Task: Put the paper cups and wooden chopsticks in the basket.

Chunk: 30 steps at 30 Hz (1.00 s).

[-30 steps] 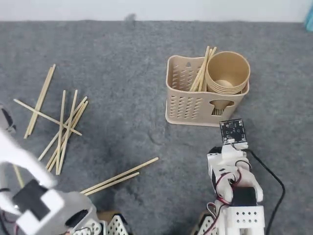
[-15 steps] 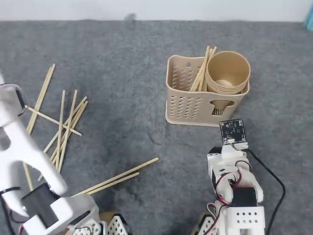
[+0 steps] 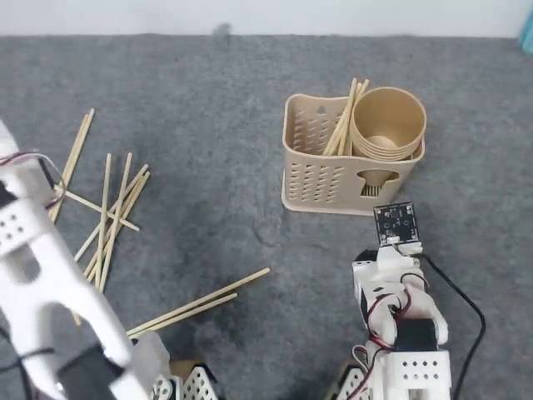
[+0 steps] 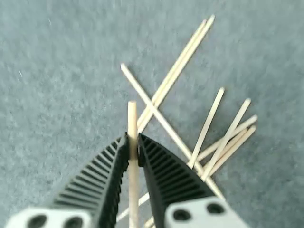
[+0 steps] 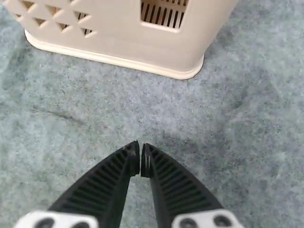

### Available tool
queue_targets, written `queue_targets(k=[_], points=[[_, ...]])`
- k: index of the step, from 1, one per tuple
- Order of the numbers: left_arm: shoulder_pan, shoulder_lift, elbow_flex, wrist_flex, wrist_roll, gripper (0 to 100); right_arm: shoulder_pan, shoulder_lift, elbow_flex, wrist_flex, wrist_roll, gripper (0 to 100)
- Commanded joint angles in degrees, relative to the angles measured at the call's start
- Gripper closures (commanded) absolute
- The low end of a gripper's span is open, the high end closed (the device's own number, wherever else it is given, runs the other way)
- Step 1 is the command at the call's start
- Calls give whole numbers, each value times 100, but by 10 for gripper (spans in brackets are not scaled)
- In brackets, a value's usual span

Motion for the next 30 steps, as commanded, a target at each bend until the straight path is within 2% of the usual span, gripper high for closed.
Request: queue_targets(k=[1,9,21,25,30], points=[[229,-993,365,-545,44,988,66,-84,-18,40,132,965],[1011,-2470,760,-1134,53,987,66,-84,-18,48,132,965],[2242,-3446,963,-2998,53,987,66,-84,-18,48,132,965],[2637,-3710,1815,-4413,53,988,66,-84,-18,48,132,965],[3138,-4141,3407,-7288,53,988,66,-84,-18,48,132,965]])
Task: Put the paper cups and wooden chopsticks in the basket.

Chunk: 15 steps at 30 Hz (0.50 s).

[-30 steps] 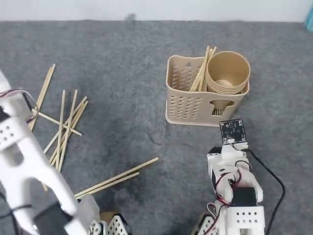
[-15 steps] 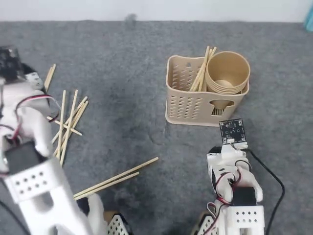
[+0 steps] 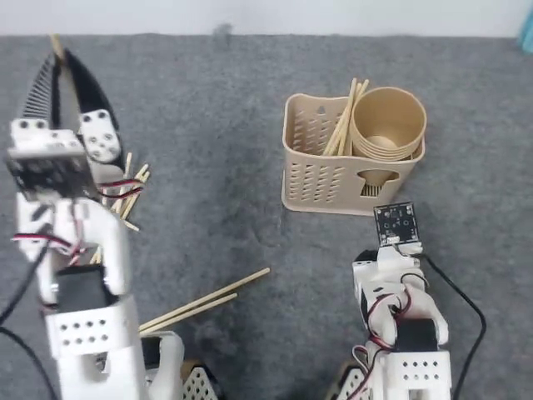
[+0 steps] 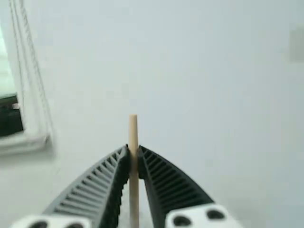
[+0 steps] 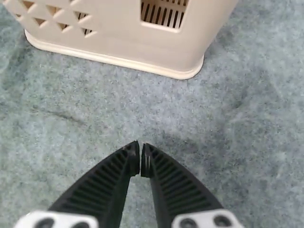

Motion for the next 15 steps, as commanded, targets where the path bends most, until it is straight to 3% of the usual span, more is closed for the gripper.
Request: queue_targets(k=[1,3,8,15], points=[[387,-316,892,-2295,79,988,66,-84,-18,48,132,965],[598,-343,1112,-2673,79,988,66,-84,-18,48,132,965],[1134,-343,1068,-2725,404,988,75,-84,-18,48,132,965],[2189,-158,-13,-2681,1055,988,75,-84,-18,48,440,965]])
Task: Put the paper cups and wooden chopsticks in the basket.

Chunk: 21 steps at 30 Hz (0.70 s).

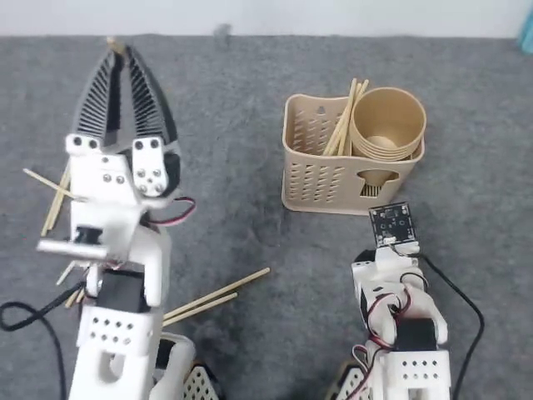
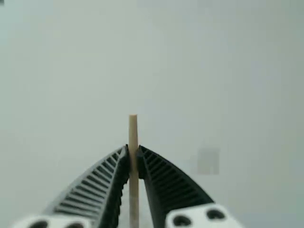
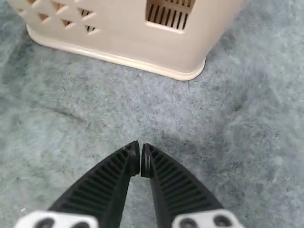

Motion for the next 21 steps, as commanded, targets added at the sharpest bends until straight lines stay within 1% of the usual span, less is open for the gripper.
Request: queue_targets(k=[1,3,6,9,11,14,21], points=[[501,211,-796,-114,290,988,75,-84,-18,48,132,965],[633,519,-1174,-44,369,988,75,-84,-18,48,141,965],[765,1055,-1833,448,571,988,75,-84,-9,48,149,965],[879,1512,-2475,1029,1073,988,75,-84,-9,48,167,965],[967,1793,-2747,1257,1451,988,75,-84,-9,48,176,965],[1108,2180,-2782,1073,1776,988,75,-84,-9,31,176,965],[1187,3068,-2598,343,1820,988,75,-84,-9,13,185,965]])
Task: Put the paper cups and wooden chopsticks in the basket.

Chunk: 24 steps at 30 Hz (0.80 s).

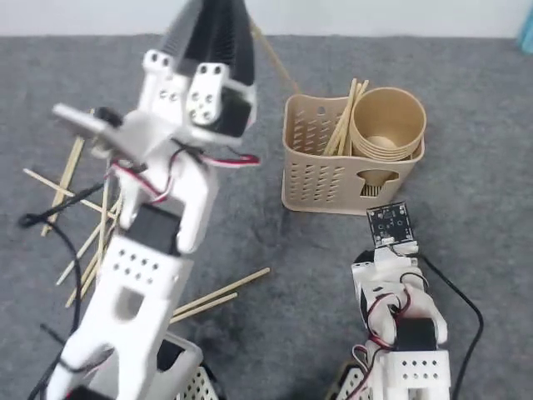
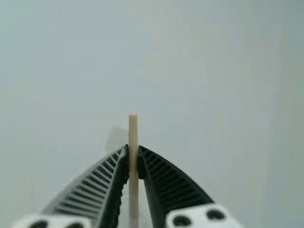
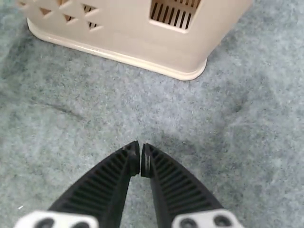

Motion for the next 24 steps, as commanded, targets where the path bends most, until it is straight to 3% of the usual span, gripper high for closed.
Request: queue_targets(k=[1,9,16,20,24], points=[[62,308,40,-457,79,988,75,-84,-26,13,105,965],[563,536,1226,-1169,53,988,66,-84,-35,4,114,965],[563,545,1903,-1582,62,985,66,-84,-35,4,114,965],[589,545,2079,-1565,79,933,66,-84,-35,4,114,965],[642,484,2053,-800,79,833,66,-84,-35,4,114,965]])
